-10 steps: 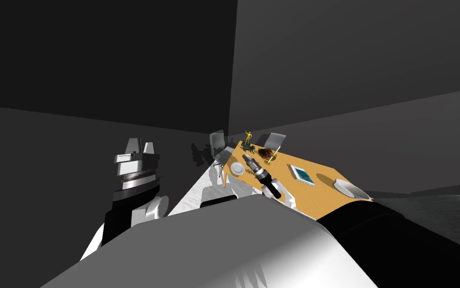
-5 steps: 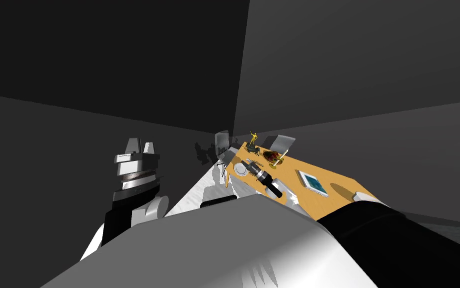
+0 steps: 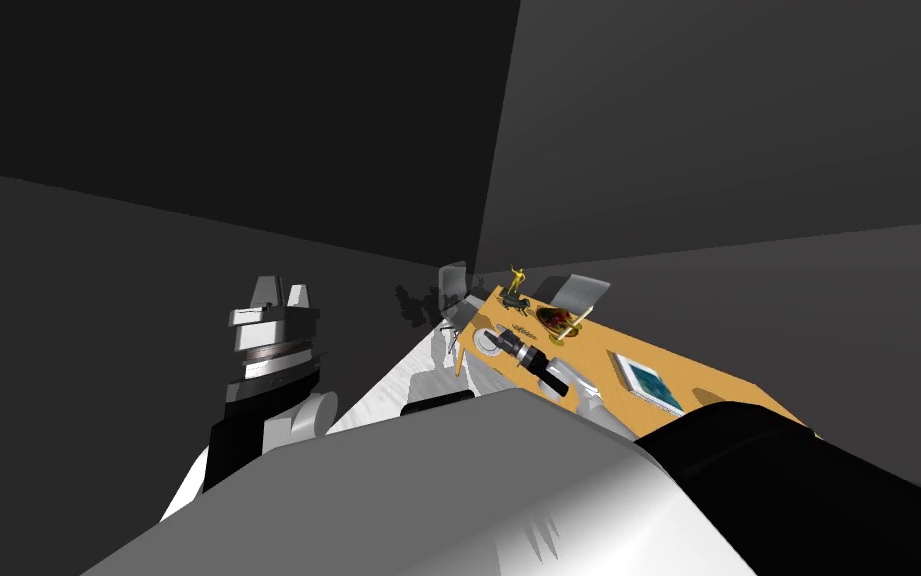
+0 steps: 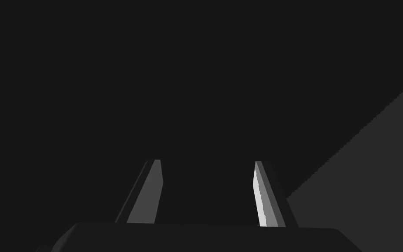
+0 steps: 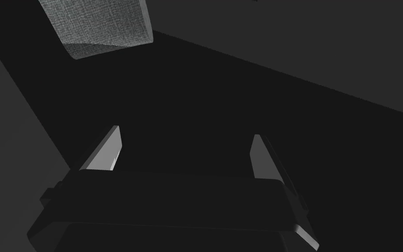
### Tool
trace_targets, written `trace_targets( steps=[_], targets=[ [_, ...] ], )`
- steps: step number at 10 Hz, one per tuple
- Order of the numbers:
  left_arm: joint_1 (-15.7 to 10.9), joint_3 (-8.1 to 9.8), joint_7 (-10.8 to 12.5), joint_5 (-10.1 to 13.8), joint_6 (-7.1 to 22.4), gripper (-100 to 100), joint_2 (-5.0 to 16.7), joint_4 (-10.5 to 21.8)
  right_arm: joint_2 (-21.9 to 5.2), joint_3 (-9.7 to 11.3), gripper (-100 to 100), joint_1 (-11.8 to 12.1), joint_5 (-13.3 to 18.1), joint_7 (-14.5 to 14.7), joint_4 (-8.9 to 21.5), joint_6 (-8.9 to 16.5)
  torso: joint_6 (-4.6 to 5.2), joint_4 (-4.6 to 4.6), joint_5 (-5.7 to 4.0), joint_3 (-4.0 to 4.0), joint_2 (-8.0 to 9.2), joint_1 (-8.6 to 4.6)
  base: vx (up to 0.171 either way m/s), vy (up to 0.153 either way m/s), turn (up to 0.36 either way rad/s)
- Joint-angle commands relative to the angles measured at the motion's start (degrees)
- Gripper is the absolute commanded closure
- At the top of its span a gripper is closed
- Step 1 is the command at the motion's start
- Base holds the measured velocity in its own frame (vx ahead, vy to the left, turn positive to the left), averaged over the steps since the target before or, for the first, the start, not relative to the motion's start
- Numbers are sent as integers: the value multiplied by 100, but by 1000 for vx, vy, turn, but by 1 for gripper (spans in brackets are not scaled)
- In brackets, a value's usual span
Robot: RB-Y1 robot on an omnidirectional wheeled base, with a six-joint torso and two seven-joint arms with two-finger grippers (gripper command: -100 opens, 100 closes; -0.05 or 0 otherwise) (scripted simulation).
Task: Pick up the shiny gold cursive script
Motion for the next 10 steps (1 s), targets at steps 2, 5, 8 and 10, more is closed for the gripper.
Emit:
trace_targets(
  steps=[2, 5, 8, 10],
  targets=[
    [0, 0, 0, 0, 0, 0, 0, 0, -234, 107, -100, -72, 177, 156, 368, -29, 1, 0, 0, 1, 1, 0, 5, -1, 73],
    [0, 0, 0, 0, 0, 0, 0, 0, -635, 335, -100, -150, 487, 392, 985, 16, 1, -1, 0, -3, -5, -3, 18, -4, 187],
    [0, 0, 0, 0, 0, 0, 0, 0, -1012, 582, -100, -217, 772, 607, 1433, 63, 2, 0, 1, 0, 0, 7, 4, 16, 123],
    [0, 0, 0, 0, 0, 0, 0, 0, -1185, 713, -100, -247, 905, 705, 1688, 87, 2, 1, 2, 2, 4, 8, 11, 17, 86]
  ],
)
